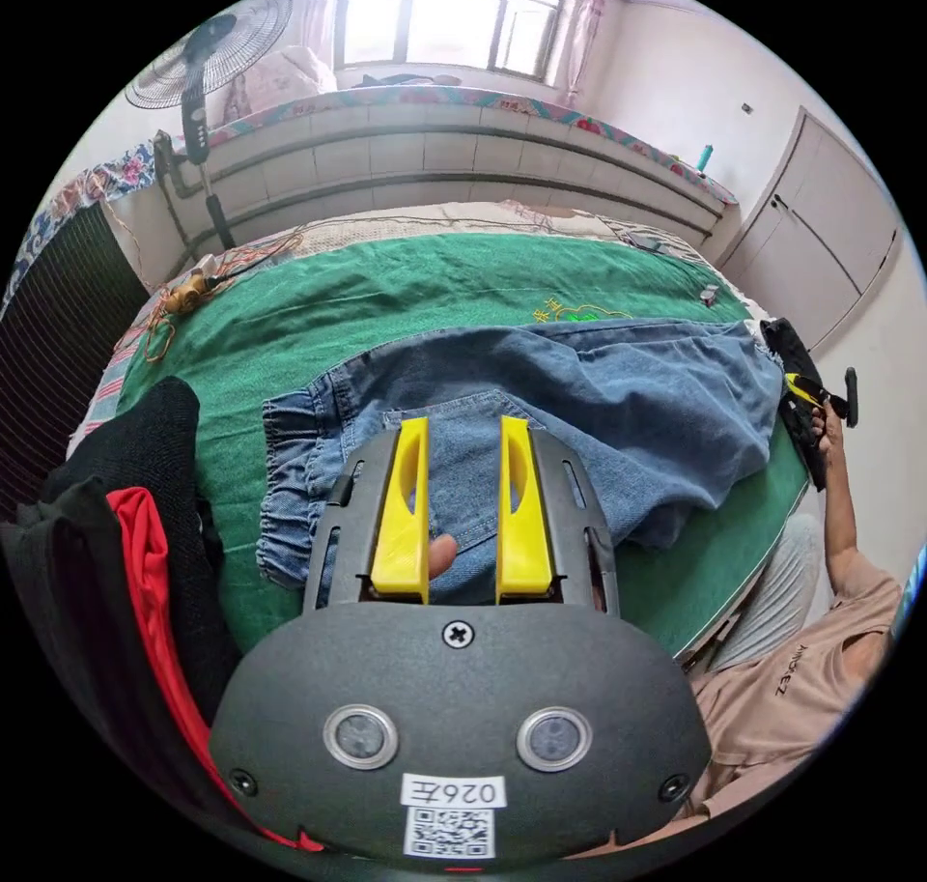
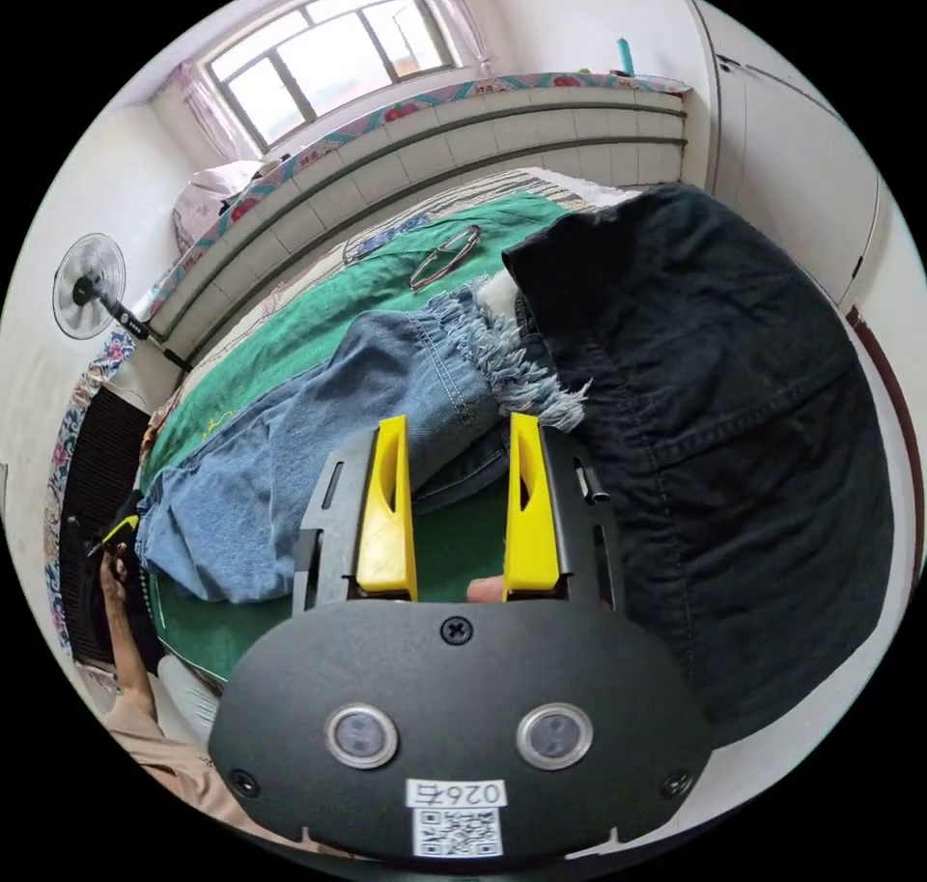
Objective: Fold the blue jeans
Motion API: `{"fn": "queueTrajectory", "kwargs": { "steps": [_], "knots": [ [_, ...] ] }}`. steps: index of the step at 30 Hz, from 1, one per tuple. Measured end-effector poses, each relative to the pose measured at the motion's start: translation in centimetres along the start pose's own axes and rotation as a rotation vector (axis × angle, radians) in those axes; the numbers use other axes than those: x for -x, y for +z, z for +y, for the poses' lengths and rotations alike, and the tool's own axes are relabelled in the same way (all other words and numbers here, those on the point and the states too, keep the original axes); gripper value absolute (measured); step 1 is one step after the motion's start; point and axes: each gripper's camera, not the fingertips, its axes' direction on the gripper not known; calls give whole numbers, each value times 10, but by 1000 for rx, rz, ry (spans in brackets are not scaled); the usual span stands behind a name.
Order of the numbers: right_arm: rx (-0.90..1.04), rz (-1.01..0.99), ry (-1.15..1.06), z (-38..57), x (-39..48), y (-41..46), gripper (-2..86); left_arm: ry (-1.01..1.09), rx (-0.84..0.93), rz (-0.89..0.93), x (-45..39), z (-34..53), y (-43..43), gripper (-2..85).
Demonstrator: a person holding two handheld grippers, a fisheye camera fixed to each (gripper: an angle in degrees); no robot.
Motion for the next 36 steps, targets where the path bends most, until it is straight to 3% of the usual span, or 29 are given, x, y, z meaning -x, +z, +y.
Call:
{"fn": "queueTrajectory", "kwargs": {
  "steps": [4,7,10,11,12,13,15,18,20,23,25,26,29,33,36],
  "knots": [
    [31,-10,74,-22,-8,23,144,187,-58,179,-66,-57,24,96],
    [27,70,54,-36,3,28,122,408,17,275,-153,-113,73,119],
    [35,127,8,-45,15,31,95,590,175,172,-245,-154,144,168],
    [23,159,-32,-47,21,30,64,660,309,78,-277,-162,179,166],
    [-11,200,-71,-47,28,25,25,714,456,-83,-301,-163,214,113],
    [-28,205,-90,-47,32,22,5,764,490,-128,-312,-161,224,61],
    [-106,171,-162,-47,47,-2,-8,832,401,-229,-337,-169,213,-1],
    [-257,91,-193,-43,53,-43,-11,705,130,-183,-334,-196,167,-7],
    [-288,147,-182,-44,48,-46,-7,617,53,-90,-321,-210,156,-8],
    [-61,454,-162,-57,28,-5,44,585,139,4,-305,-210,168,-8],
    [-68,421,-105,-47,17,-10,84,616,172,11,-296,-192,170,-7],
    [-165,340,-98,-35,18,-25,85,637,167,12,-289,-177,167,-6],
    [-286,173,-215,-26,48,-41,46,668,142,-102,-268,-135,155,17],
    [-216,112,-362,-70,109,-1,72,660,188,-219,-233,-95,142,140],
    [-53,137,-362,-111,137,65,125,653,248,-256,-208,-84,150,140]
  ]
}}
